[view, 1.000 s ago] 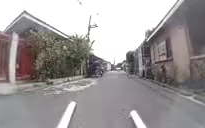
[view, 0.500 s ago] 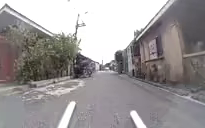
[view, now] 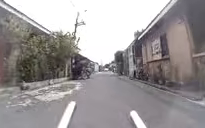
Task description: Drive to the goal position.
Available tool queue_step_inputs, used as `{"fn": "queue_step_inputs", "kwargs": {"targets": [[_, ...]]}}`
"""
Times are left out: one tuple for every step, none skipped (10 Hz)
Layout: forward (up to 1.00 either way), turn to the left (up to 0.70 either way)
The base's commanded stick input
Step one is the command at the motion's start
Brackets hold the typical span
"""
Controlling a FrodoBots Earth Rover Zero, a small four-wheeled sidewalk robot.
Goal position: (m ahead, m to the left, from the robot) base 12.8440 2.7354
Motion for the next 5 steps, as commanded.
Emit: {"fn": "queue_step_inputs", "kwargs": {"targets": [[0.85, 0.0], [0.85, 0.0], [0.85, 0.0], [0.85, 0.0], [0.85, 0.0]]}}
